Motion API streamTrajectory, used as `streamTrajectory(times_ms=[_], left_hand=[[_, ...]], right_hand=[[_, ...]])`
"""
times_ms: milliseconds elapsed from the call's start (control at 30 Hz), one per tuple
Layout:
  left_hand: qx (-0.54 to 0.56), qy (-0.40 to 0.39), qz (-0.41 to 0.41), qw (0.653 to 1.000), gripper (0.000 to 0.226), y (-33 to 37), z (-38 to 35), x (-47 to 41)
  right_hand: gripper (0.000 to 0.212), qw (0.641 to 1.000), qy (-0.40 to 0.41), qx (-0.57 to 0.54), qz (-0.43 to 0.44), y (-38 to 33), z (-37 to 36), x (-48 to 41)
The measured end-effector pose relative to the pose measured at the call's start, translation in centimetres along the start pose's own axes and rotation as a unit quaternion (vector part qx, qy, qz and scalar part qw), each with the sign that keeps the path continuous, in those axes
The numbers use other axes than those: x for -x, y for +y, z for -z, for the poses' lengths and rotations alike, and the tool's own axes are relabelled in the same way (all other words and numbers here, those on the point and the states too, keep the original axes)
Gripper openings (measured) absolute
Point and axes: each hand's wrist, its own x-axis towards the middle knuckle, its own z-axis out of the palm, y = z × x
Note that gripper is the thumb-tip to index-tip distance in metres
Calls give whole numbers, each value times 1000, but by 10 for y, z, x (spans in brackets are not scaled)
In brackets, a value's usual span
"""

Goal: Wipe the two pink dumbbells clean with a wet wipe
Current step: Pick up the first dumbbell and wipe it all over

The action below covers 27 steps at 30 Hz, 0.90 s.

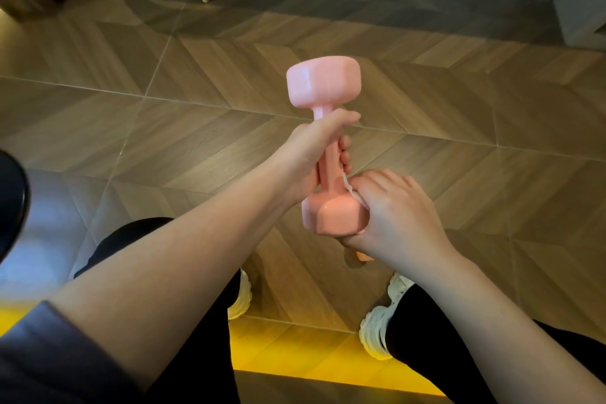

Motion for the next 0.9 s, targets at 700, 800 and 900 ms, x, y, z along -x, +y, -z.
streamTrajectory(times_ms=[700,800,900], left_hand=[[9,49,-9,999,16,4,5,-5],[16,40,-2,999,22,4,1,-5],[27,30,8,999,28,5,-1,-5]], right_hand=[[50,999,33,-33,10,3,-15,-8],[49,998,41,-40,16,1,-14,-7],[47,997,47,-51,31,1,-14,-6]])
